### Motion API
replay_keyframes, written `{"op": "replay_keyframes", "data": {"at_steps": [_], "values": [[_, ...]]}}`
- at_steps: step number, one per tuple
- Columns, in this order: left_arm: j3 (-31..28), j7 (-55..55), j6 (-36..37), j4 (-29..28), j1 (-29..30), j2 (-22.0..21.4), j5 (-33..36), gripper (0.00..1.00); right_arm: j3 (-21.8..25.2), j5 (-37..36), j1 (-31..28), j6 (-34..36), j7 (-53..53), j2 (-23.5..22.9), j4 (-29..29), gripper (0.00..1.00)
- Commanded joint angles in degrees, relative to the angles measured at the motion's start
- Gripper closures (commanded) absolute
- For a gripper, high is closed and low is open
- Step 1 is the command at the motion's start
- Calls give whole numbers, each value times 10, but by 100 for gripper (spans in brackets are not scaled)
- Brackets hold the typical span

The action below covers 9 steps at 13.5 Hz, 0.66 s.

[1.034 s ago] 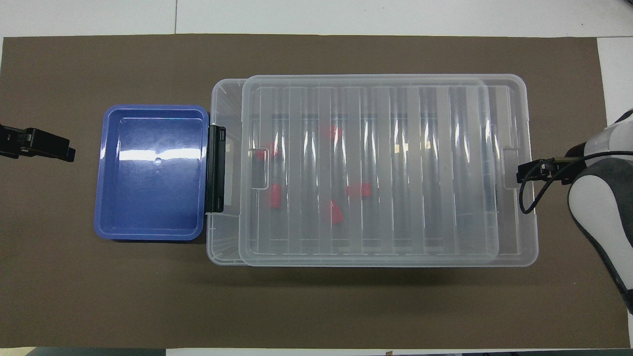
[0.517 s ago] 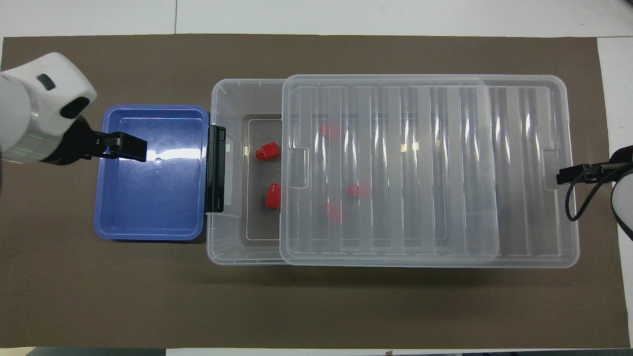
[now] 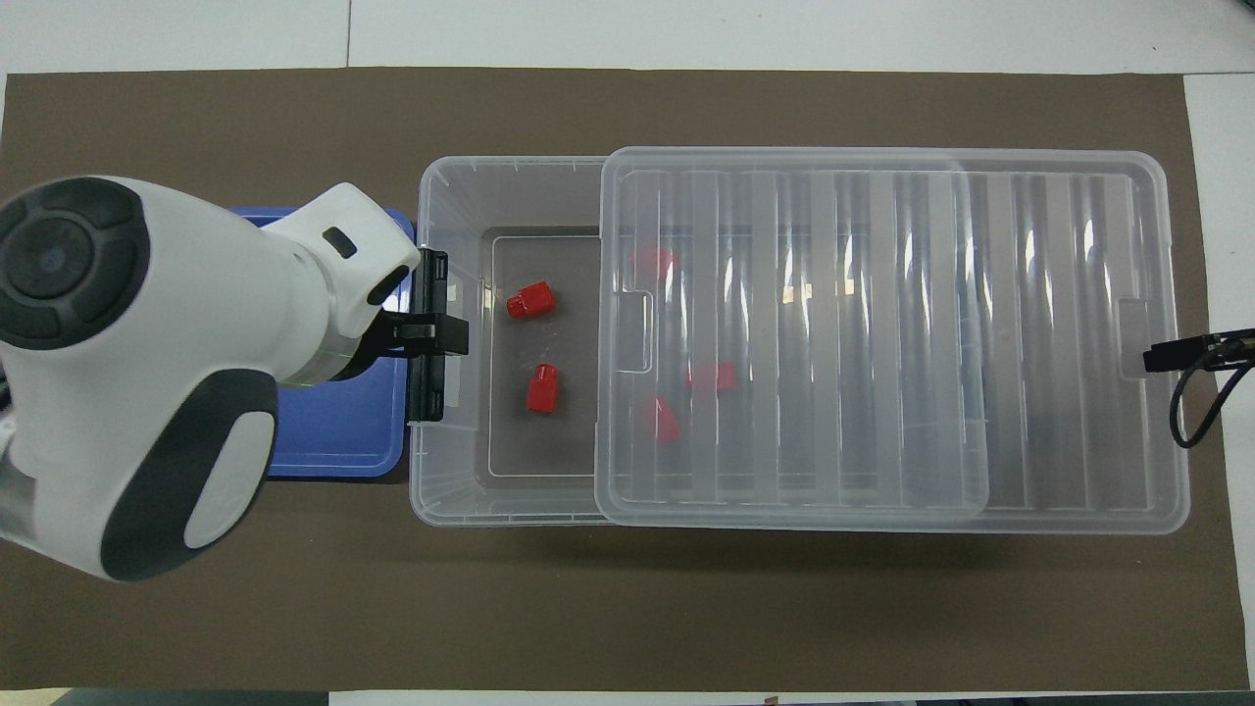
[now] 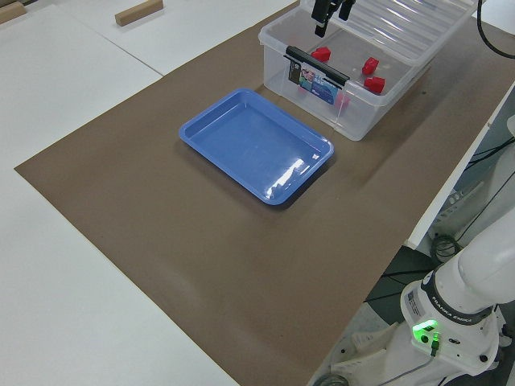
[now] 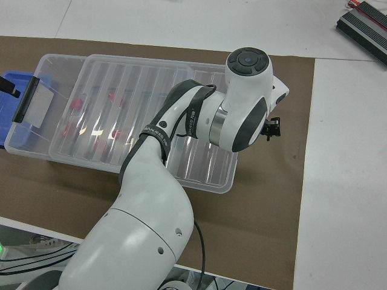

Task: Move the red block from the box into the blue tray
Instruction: 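Reach the left gripper over the blue tray into the box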

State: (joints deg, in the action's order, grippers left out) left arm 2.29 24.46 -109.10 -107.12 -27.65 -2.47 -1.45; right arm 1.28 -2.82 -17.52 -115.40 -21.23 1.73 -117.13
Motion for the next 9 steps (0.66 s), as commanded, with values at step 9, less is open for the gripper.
{"op": "replay_keyframes", "data": {"at_steps": [9], "values": [[-10, 89, -170, -75, -64, 101, 10, 0, -4, -17, -22, -10, -34, 5, -7, 0]]}}
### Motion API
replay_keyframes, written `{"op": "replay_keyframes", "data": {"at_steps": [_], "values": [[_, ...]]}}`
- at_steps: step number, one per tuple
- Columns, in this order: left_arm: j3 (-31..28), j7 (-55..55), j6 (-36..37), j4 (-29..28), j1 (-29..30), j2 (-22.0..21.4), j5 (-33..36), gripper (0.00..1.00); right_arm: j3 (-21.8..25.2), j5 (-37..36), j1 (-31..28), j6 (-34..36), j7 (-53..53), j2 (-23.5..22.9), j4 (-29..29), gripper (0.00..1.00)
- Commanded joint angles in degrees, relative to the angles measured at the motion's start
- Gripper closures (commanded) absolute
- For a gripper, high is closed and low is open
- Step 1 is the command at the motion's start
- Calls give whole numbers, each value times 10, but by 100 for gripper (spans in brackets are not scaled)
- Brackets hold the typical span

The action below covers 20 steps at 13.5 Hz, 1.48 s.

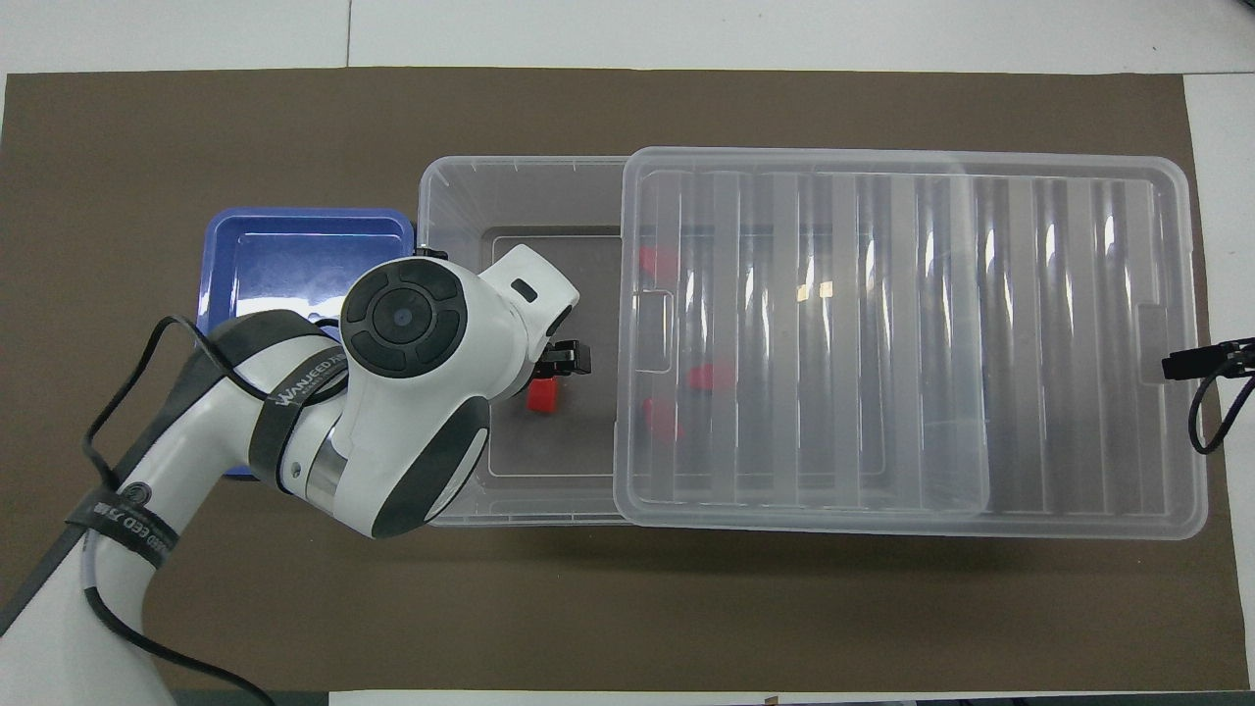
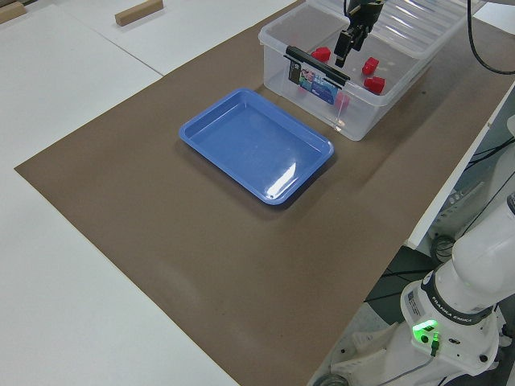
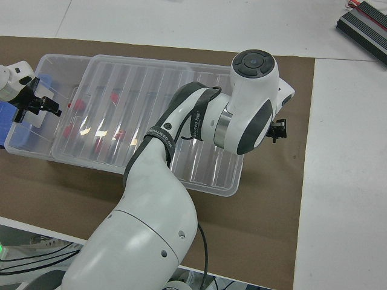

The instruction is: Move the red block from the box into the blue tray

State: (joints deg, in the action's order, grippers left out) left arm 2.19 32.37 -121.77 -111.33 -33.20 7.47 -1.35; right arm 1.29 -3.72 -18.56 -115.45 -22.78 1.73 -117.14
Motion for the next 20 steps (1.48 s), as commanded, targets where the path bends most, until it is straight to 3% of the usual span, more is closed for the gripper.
{"op": "replay_keyframes", "data": {"at_steps": [1, 4, 7, 11, 12, 13, 14, 15, 20], "values": [[-9, 10, -50, -36, -10, 10, 9, 0, -5, -8, -5, -2, -17, 4, 1, 0], [-9, 10, -64, -45, -13, 33, 27, 0, -13, -4, 4, 30, -11, -13, 44, 0], [-9, 11, -125, -78, -20, 40, 29, 0, -13, 3, 46, 88, 14, -18, 102, 0], [-9, 12, -175, -108, -27, 59, 29, 0, -19, 37, 128, 245, 156, -5, 216, 0], [-9, 13, -173, -107, -27, 61, 29, 8, -19, 45, 136, 267, 177, 10, 221, 0], [-9, 20, -170, -103, -27, 57, 29, 50, -25, 45, 144, 282, 189, 20, 223, 0], [-10, 24, -167, -103, -26, 53, 29, 81, -28, 45, 148, 302, 194, 34, 226, 0], [-10, 32, -158, -103, -25, 40, 29, 100, -29, 45, 148, 315, 195, 44, 227, 0], [-8, 72, -150, -108, -27, 20, 29, 100, -28, 37, 147, 316, 195, 43, 226, 0]]}}
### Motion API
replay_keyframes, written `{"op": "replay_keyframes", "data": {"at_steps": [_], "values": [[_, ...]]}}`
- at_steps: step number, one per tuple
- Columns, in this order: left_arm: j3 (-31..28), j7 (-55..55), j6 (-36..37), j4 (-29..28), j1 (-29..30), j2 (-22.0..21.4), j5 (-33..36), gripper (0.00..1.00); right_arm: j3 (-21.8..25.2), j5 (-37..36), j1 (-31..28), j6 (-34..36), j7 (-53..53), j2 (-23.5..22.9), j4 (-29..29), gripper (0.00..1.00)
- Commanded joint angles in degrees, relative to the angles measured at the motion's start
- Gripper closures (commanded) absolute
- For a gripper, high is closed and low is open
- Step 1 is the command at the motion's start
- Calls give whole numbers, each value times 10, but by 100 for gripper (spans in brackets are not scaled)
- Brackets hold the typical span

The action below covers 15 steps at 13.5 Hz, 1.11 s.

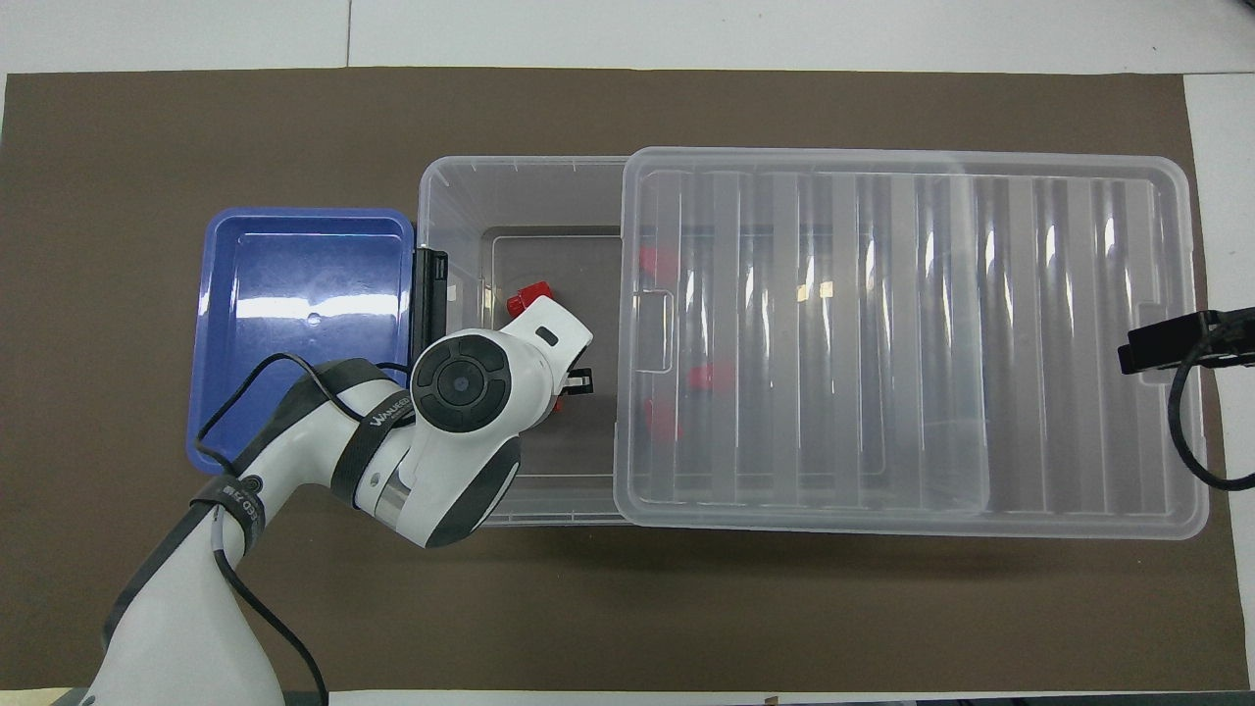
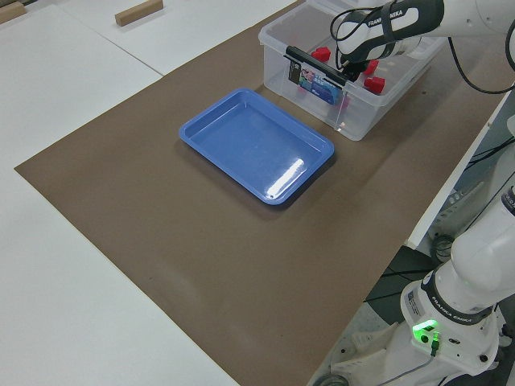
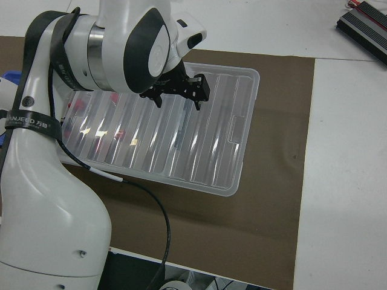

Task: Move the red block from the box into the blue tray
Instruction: 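Lift the red block and carry it over the blue tray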

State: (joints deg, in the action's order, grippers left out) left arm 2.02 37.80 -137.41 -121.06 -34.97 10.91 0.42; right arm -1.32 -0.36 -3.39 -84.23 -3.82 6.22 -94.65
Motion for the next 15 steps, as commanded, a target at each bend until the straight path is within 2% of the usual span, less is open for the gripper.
{"op": "replay_keyframes", "data": {"at_steps": [1, 3, 10, 11, 12, 13, 15], "values": [[-7, 18, 7, -10, -10, -15, 12, 100, -3, 5, -5, 4, 6, -4, 6, 0], [-8, 17, 19, -8, -8, -38, 12, 100, -3, 6, -4, 4, 6, -2, 2, 0], [-13, 6, 183, 28, 22, -181, 12, 100, -2, 10, -7, 4, 2, 1, -3, 0], [-14, -21, 237, 32, 42, -211, 12, 100, 6, 10, -17, -5, -31, 1, -4, 0], [-14, -71, 265, 31, 68, -219, 12, 100, 7, 6, -41, -30, -58, 0, -5, 32], [-14, -95, 272, 27, 85, -220, 12, 100, 7, 2, -58, -44, -73, 2, -19, 56], [-14, -170, 266, 24, 153, -220, 12, 100, 7, -3, -102, -76, -118, 3, -42, 96]]}}
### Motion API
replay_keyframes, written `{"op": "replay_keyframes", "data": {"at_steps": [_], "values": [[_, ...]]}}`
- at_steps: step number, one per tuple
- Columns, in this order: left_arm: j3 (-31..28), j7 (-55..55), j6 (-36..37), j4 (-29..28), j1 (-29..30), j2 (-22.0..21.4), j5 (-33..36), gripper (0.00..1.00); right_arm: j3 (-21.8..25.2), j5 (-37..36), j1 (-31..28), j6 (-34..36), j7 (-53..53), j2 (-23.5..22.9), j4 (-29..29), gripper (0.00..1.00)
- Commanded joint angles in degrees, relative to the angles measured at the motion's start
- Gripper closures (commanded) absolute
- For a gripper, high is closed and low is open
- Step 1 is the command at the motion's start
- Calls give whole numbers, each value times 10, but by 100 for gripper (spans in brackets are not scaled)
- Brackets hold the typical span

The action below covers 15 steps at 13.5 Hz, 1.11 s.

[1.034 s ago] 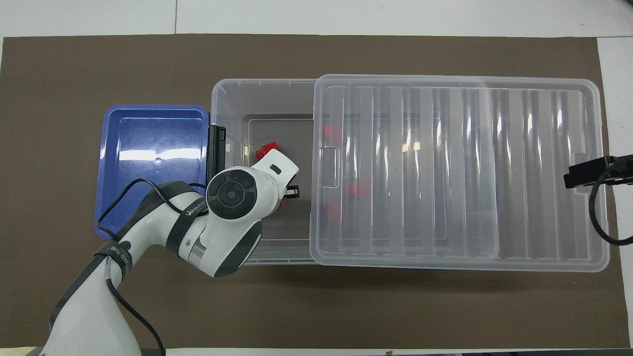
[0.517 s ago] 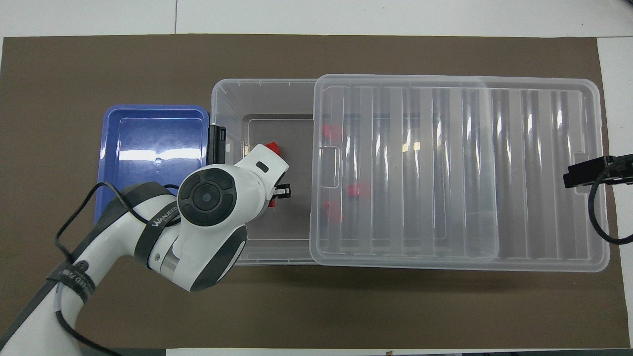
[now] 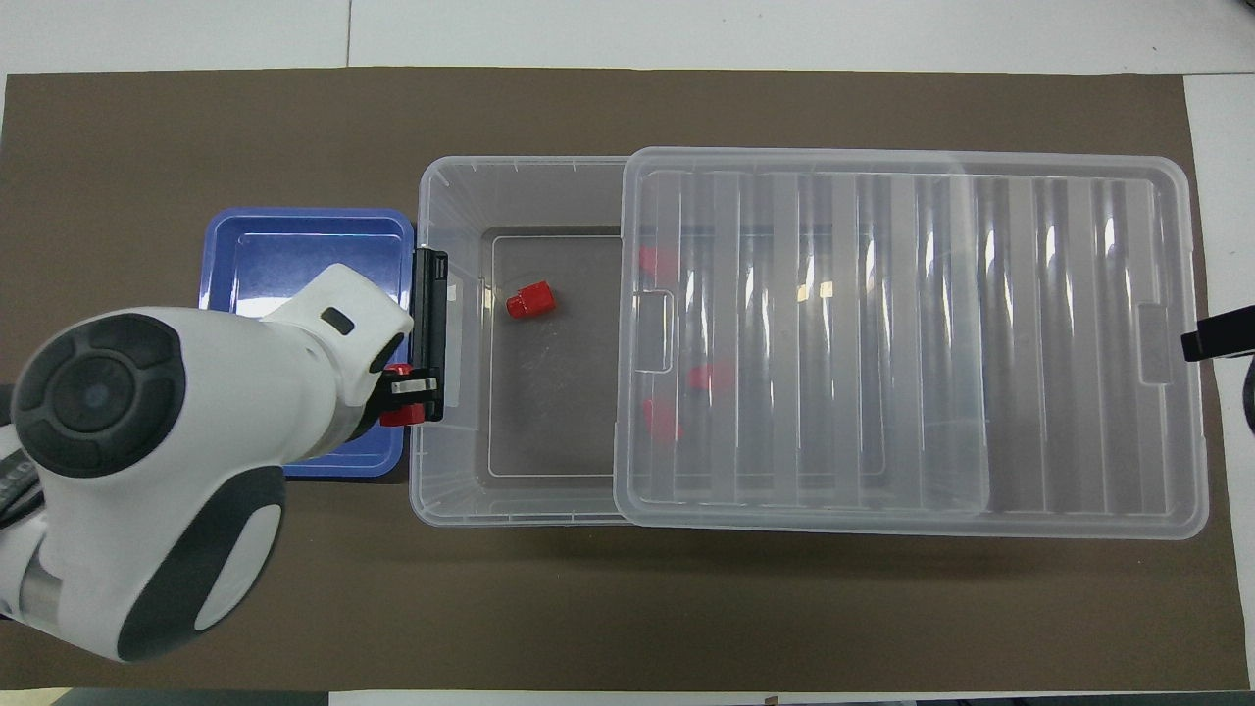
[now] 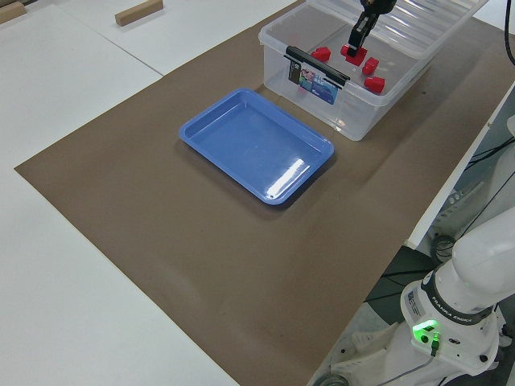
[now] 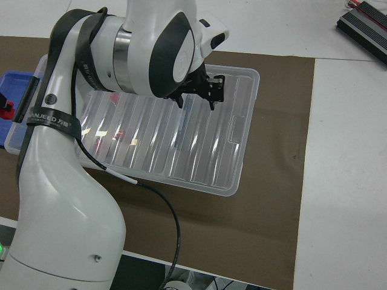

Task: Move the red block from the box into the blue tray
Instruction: 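Lift the red block and carry it over the blue tray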

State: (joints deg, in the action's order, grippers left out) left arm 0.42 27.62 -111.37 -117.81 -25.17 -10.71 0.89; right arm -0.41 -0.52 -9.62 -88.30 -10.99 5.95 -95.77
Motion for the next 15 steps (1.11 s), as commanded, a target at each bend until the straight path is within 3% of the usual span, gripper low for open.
{"op": "replay_keyframes", "data": {"at_steps": [1, 4, 6, 10, 15], "values": [[2, -133, 4, -11, 86, -4, 6, 100, -2, -3, -62, -60, -87, 5, -45, 100], [2, -272, -30, -36, 167, 2, 5, 100, -2, -20, -105, -144, -148, 2, -99, 100], [2, -323, -75, -39, 203, 35, 5, 100, -2, -26, -116, -179, -152, 0, -127, 100], [3, -332, -149, -39, 205, 113, 5, 100, -2, -27, -139, -225, -163, -59, -131, 100], [4, -325, -235, -53, 188, 179, 5, 100, -5, -27, -114, -246, -125, -55, -165, 100]]}}
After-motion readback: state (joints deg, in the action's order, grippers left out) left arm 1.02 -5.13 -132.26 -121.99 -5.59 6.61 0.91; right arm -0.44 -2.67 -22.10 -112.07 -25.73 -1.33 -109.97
